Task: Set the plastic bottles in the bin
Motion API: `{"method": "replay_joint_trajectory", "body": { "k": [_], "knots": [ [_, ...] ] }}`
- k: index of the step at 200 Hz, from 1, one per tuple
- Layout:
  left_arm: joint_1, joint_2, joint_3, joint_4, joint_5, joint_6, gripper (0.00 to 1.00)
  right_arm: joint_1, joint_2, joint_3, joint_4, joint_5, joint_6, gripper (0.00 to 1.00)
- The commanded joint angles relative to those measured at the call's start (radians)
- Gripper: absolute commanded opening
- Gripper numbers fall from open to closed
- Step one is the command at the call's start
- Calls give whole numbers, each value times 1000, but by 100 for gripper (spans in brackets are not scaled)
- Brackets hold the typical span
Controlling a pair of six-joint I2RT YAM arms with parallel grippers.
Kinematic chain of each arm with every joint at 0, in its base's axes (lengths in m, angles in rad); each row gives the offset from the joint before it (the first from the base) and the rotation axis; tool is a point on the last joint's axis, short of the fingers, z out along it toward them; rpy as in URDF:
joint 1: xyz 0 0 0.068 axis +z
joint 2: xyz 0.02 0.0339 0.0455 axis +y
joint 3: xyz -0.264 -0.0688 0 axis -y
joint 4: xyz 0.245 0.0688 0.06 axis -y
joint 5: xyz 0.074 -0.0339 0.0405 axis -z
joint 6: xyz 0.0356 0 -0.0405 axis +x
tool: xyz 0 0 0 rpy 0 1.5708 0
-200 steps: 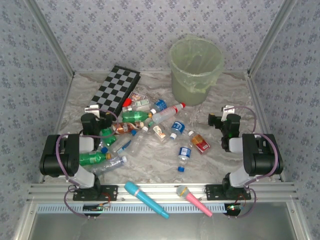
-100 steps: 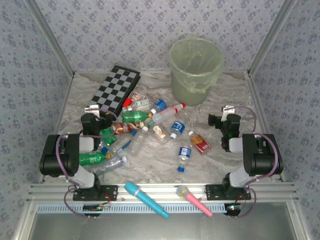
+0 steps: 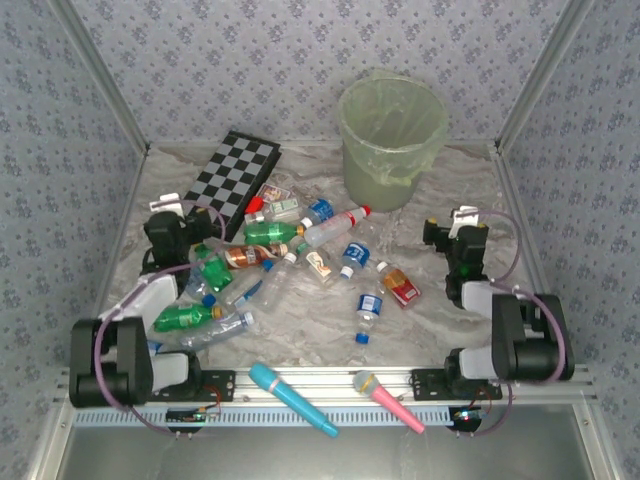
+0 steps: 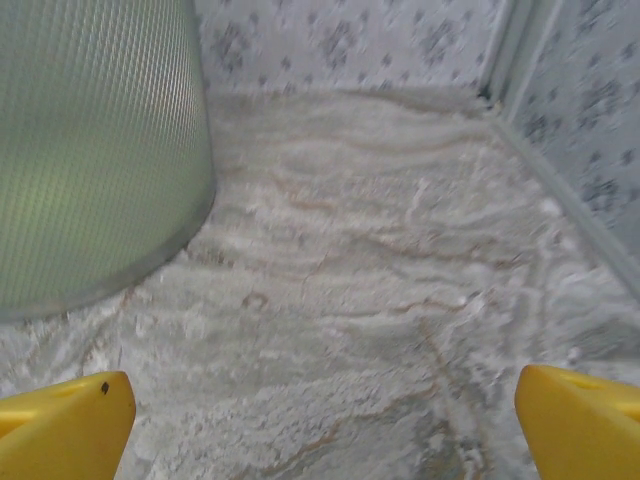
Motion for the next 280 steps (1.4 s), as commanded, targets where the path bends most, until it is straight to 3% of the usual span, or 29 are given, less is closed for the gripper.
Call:
{"method": "replay_joint_trajectory", "body": {
  "k": [1, 24, 35, 41, 69, 90, 144, 173, 207, 226, 280],
  "knots": [
    [11, -84, 152, -424, -147, -213, 100, -8, -155, 48, -297, 102, 195, 100],
    [15, -116, 302, -717, -161, -318, 100, -63, -306, 142, -621, 58, 420, 100],
    [20, -126, 343, -775, -83, -326, 100, -76, -361, 179, -757, 108, 594, 100],
    [23, -128, 358, -794, -24, -327, 100, -83, -377, 186, -785, 83, 603, 100],
    [23, -134, 389, -803, 189, -392, 100, -110, -423, 219, -805, -90, 604, 100],
    [-3, -123, 402, -807, 240, -450, 100, -62, -418, 289, -892, -151, 582, 100],
    [-287, -46, 442, -835, 165, -470, 100, 296, -288, 511, -1209, -5, 387, 99],
    [-363, 26, 483, -860, 171, -488, 100, 446, -182, 595, -1357, 78, 312, 99],
    [-391, 76, 520, -898, 173, -543, 100, 461, -75, 650, -1511, 17, 317, 100],
    [-396, 92, 550, -927, 240, -490, 100, 466, -34, 668, -1600, -5, 303, 99],
    [-420, 91, 583, -964, 232, -350, 100, 469, 11, 642, -1714, -140, 239, 87]
  ]
}}
